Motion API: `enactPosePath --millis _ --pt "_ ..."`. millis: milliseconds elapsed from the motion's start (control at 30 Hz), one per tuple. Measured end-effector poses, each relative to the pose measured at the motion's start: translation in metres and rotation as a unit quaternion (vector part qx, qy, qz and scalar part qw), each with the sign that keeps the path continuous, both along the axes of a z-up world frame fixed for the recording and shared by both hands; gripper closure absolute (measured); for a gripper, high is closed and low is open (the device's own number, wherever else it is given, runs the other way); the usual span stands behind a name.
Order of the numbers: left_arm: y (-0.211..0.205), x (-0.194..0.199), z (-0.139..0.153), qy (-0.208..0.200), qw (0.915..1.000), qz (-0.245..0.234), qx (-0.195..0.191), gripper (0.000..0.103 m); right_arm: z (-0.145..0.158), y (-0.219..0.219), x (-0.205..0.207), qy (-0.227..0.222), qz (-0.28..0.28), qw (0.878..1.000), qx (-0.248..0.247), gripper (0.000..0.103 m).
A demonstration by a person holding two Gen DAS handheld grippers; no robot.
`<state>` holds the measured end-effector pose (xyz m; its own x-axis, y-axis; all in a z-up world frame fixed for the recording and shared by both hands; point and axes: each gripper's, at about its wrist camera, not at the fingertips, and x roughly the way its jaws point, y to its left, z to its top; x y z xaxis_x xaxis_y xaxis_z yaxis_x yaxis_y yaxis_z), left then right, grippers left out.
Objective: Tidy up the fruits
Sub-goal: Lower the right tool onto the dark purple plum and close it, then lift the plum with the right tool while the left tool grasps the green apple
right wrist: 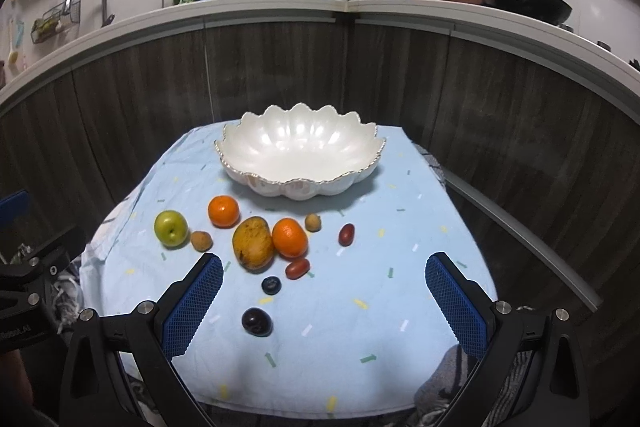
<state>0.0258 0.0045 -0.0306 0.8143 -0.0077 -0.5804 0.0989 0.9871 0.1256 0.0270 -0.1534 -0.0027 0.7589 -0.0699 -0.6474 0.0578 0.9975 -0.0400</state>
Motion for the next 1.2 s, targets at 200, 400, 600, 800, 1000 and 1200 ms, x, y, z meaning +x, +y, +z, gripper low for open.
enactPosePath --millis 200,400,600,800,1000,1200 --pt "0.006 0.009 -0.010 0.001 1.0000 -0.004 -0.002 0.001 -0.017 0.013 0.013 0.014 0.029 0.999 -0.002 0.001" --pt "0.013 0.021 -0.023 0.016 0.9998 -0.004 -0.012 0.001 -0.040 0.027 0.029 0.042 0.060 0.997 0.004 0.015" --pt "0.015 0.033 -0.035 0.037 0.9991 -0.001 -0.022 0.001 -0.066 0.035 0.037 0.086 0.078 0.993 0.014 0.040" --pt "0.013 0.039 -0.043 0.046 0.9987 -0.004 -0.021 0.001 -0.087 0.033 0.042 0.127 0.078 0.988 0.026 0.053" --pt "0.016 0.046 -0.050 0.061 0.9977 0.003 -0.028 0.001 -0.100 0.035 0.044 0.154 0.085 0.984 0.030 0.059" --pt "0.017 0.049 -0.054 0.070 0.9970 0.004 -0.034 0.001 -0.109 0.036 0.045 0.174 0.090 0.980 0.039 0.067"
